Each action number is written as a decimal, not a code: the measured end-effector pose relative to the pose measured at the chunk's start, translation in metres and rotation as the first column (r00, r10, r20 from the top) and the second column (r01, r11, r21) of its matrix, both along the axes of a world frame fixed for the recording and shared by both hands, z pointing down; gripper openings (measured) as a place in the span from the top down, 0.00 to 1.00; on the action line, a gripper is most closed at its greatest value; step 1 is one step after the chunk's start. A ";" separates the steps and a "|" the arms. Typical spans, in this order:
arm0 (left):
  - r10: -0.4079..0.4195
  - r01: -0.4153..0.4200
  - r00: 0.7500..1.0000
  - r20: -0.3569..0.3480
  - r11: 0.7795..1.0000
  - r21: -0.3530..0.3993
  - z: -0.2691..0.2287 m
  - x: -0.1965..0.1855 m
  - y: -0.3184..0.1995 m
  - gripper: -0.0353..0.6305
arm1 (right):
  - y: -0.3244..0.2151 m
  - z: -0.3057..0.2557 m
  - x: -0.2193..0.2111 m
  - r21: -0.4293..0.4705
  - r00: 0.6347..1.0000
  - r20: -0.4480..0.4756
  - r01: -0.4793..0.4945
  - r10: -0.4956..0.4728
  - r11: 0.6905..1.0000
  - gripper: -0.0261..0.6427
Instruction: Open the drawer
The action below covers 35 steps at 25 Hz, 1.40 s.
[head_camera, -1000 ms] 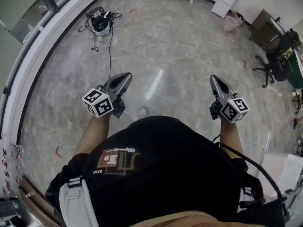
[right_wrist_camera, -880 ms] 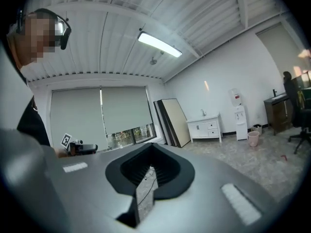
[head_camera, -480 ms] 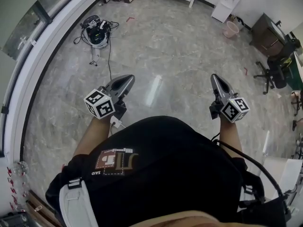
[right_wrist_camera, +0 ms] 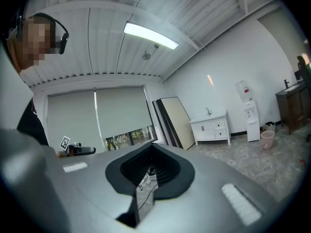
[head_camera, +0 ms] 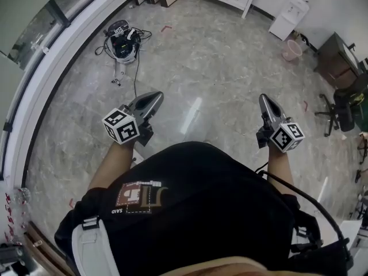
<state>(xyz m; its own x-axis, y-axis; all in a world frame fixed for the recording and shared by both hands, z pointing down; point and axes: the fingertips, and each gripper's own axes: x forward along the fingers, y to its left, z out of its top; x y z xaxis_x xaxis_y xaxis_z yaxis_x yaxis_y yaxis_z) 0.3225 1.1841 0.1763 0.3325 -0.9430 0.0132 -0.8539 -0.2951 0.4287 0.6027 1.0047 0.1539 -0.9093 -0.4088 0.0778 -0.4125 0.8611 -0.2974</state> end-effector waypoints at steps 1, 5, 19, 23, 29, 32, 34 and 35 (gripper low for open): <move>-0.021 0.021 1.000 0.003 1.000 0.005 -0.003 -0.002 -0.016 0.95 | -0.021 -0.001 -0.003 0.003 1.000 0.003 0.016 -0.016 1.000 0.96; -0.107 0.107 0.994 -0.010 0.994 0.013 -0.018 0.010 -0.078 0.95 | -0.104 -0.016 -0.001 0.018 0.996 0.005 0.084 -0.085 0.996 0.96; -0.214 0.214 0.976 -0.024 0.977 -0.004 -0.010 -0.030 -0.202 0.95 | -0.259 -0.003 -0.067 0.017 0.980 -0.014 0.199 -0.198 0.980 0.96; -0.197 0.198 0.980 -0.036 0.980 0.005 -0.002 -0.076 -0.226 0.95 | -0.281 0.002 -0.112 0.017 0.983 -0.022 0.182 -0.182 0.983 0.96; -0.151 0.151 0.989 -0.004 0.988 0.020 -0.009 -0.189 -0.260 0.95 | -0.302 -0.010 -0.222 0.034 0.989 -0.010 0.148 -0.148 0.988 0.96; -0.128 0.128 0.992 0.014 0.991 0.033 -0.020 -0.241 -0.279 0.95 | -0.319 -0.021 -0.271 0.043 0.992 0.004 0.126 -0.126 0.991 0.96; -0.114 0.113 0.993 0.022 0.993 0.036 -0.023 -0.275 -0.290 0.95 | -0.327 -0.023 -0.306 0.040 0.994 0.009 0.113 -0.113 0.993 0.96; -0.109 0.108 0.994 0.020 0.994 0.034 -0.024 -0.292 -0.293 0.95 | -0.327 -0.022 -0.324 0.037 0.994 0.007 0.113 -0.113 0.993 0.96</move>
